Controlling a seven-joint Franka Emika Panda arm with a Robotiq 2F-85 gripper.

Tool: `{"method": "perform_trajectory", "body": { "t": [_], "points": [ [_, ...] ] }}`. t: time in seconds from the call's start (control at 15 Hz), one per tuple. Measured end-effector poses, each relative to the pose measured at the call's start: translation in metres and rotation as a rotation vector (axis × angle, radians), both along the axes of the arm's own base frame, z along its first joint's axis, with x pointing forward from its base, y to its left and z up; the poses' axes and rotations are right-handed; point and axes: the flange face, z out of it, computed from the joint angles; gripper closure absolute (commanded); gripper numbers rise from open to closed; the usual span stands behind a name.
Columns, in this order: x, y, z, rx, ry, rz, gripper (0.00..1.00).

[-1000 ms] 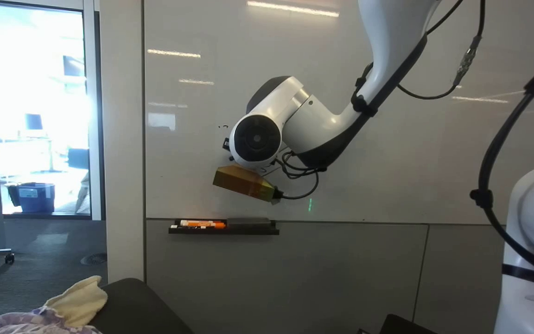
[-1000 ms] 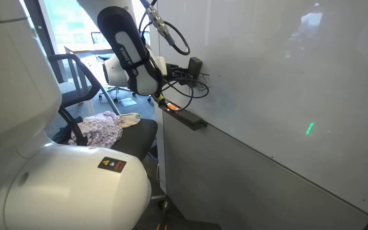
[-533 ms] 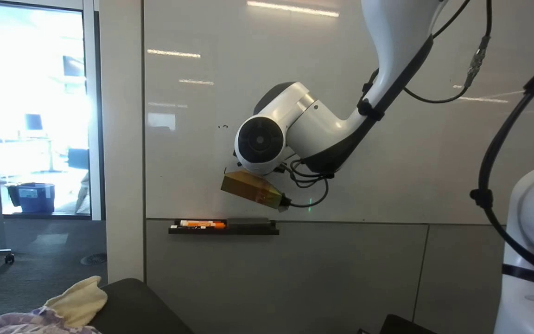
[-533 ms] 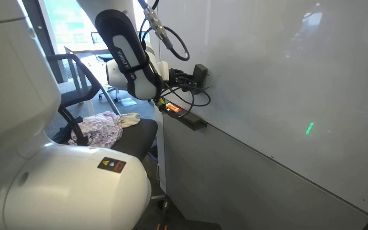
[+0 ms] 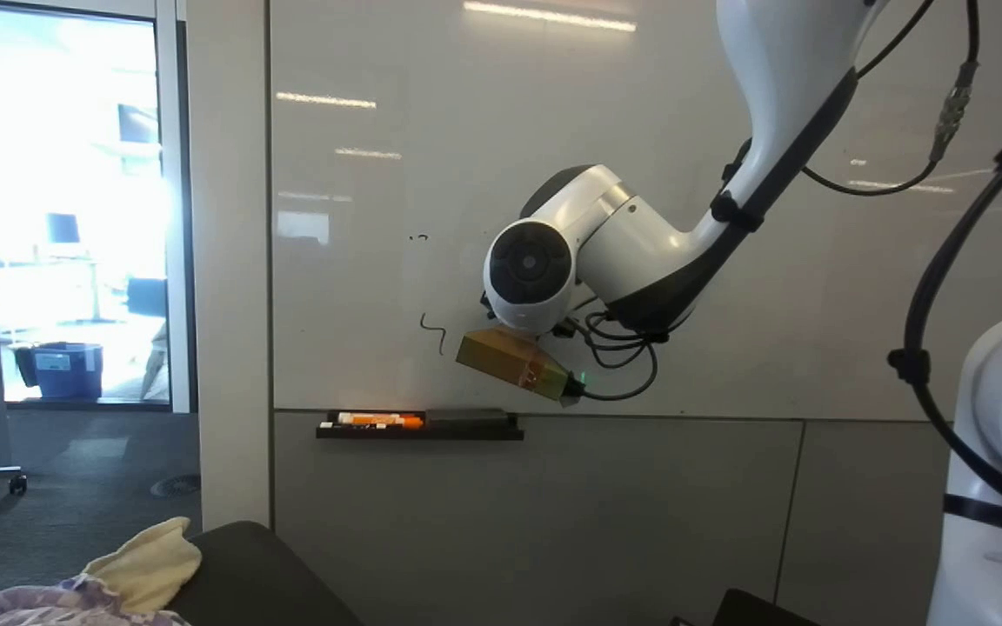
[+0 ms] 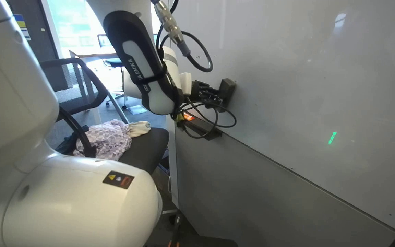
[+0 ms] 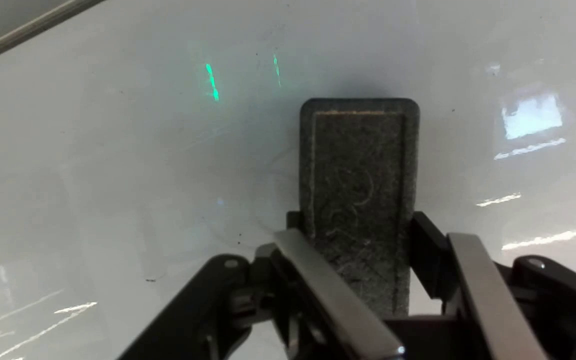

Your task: Use the black eraser on the chair to erase the markings on the white board

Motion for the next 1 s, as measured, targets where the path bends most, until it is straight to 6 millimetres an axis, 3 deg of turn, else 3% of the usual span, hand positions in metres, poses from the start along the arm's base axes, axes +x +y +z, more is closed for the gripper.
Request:
{"method": "perform_trajectory", "body": {
  "t": [0.47,0.67,1.0],
  "points": [
    [0.003,0.004,0.001,-0.009,0.0,0.018,0.72],
    [0.019,0.025,0.009,-0.016,-0.013,0.095,0.72],
    [0.056,0.065,0.027,0.148,0.017,0.29,0.72]
  ]
}}
